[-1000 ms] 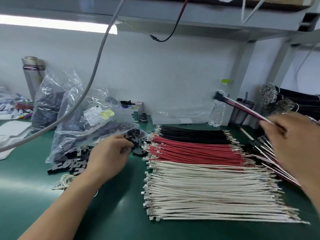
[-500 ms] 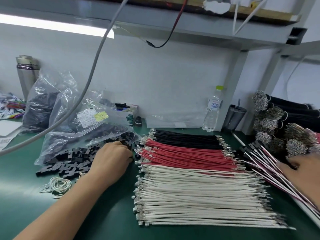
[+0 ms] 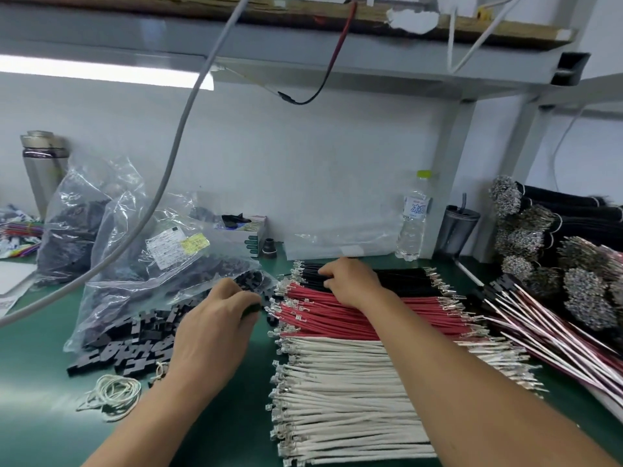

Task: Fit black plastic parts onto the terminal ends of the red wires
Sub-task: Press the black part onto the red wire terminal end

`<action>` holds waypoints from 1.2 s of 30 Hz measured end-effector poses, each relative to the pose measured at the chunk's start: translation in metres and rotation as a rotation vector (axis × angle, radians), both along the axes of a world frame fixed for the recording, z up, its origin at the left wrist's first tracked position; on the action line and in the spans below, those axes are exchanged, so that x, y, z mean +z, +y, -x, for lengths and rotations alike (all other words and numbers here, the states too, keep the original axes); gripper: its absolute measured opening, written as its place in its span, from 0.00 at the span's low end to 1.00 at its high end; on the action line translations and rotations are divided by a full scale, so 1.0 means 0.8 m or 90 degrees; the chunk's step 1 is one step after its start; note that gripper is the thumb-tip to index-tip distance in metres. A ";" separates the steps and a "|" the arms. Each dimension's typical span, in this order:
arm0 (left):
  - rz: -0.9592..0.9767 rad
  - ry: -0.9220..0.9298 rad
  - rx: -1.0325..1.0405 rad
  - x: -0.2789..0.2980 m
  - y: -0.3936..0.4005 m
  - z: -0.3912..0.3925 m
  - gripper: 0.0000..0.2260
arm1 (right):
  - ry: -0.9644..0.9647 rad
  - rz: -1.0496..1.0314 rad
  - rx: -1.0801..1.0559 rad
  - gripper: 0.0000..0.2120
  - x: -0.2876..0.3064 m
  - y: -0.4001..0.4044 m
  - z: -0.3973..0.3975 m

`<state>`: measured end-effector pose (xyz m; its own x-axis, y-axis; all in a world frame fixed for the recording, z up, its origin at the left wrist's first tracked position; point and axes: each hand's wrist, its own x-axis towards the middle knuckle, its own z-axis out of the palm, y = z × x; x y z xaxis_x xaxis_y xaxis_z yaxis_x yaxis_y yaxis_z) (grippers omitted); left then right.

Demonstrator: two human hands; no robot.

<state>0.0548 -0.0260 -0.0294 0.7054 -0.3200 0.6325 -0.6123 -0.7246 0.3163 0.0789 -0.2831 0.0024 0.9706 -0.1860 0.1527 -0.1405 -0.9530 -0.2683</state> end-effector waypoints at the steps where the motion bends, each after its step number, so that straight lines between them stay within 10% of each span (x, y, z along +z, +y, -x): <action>1: 0.019 0.002 -0.001 0.001 0.001 -0.002 0.07 | 0.005 0.019 -0.006 0.17 -0.002 0.000 -0.005; 14: 0.141 0.068 -0.049 -0.002 -0.001 -0.002 0.13 | -0.157 0.151 0.027 0.11 0.007 -0.015 0.005; 28: 0.276 0.138 -0.127 -0.001 -0.005 0.004 0.14 | -0.558 -0.418 0.021 0.09 0.143 -0.056 0.062; 36: 0.508 0.370 -0.291 0.012 -0.012 0.019 0.15 | -0.498 -0.034 0.196 0.11 0.066 0.032 0.158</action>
